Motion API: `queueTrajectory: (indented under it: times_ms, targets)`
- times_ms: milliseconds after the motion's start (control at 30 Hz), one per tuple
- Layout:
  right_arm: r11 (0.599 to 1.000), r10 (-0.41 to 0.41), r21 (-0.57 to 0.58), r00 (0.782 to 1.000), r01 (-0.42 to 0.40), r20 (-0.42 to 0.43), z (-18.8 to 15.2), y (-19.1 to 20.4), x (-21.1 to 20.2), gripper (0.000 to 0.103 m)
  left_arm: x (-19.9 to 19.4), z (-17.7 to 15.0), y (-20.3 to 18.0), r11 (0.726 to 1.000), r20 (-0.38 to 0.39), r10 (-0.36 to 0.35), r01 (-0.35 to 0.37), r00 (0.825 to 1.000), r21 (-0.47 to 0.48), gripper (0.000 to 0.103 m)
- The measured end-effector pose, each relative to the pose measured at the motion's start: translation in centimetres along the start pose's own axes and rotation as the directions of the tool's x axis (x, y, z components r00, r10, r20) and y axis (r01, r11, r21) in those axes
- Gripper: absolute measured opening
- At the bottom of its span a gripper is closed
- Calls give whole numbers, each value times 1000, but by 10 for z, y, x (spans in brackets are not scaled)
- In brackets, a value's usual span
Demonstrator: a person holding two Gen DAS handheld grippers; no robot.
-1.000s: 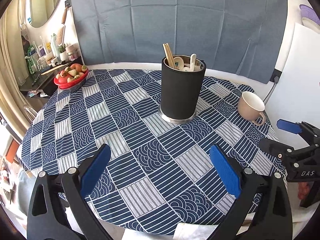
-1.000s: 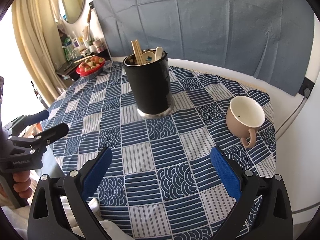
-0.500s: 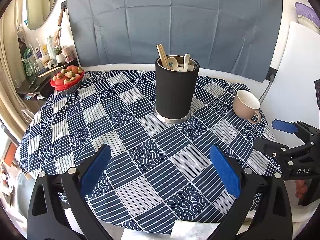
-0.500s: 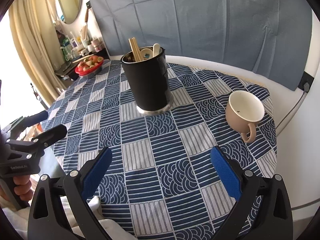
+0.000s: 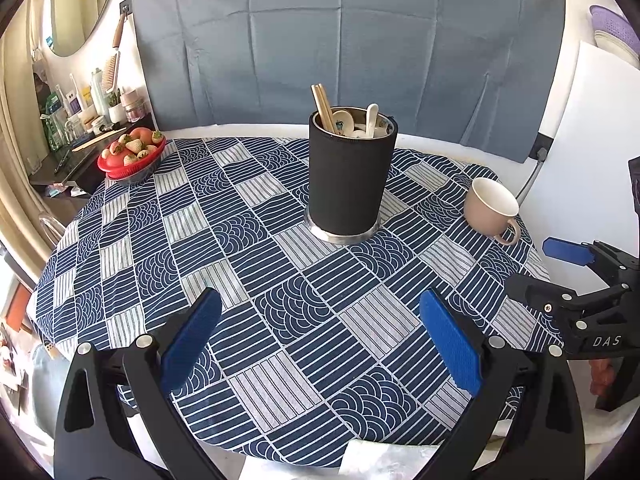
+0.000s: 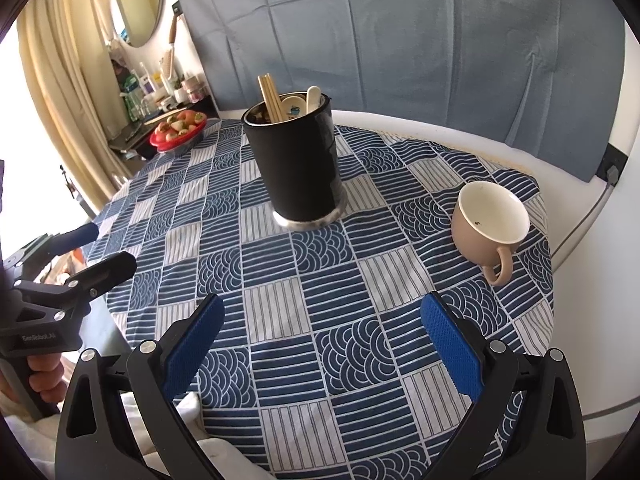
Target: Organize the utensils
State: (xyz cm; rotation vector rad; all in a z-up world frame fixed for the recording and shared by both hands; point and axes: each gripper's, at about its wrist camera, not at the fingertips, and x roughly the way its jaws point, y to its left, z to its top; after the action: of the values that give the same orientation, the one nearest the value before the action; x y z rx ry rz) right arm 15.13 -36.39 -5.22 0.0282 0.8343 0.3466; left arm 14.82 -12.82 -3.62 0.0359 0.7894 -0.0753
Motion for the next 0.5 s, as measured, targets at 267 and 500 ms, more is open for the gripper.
queueTrajectory:
  times_ms: [267,500]
  targets:
    - [1000,-2,-1,1000,2,1,0,-1,0,95,2,0,0,1000,-4,2,-2,1000,3,97]
    - [1000,-2,-4,1000,2,1,1,0,1,95,2,-1,-2,1000,-6,-2,2,1000,9,97]
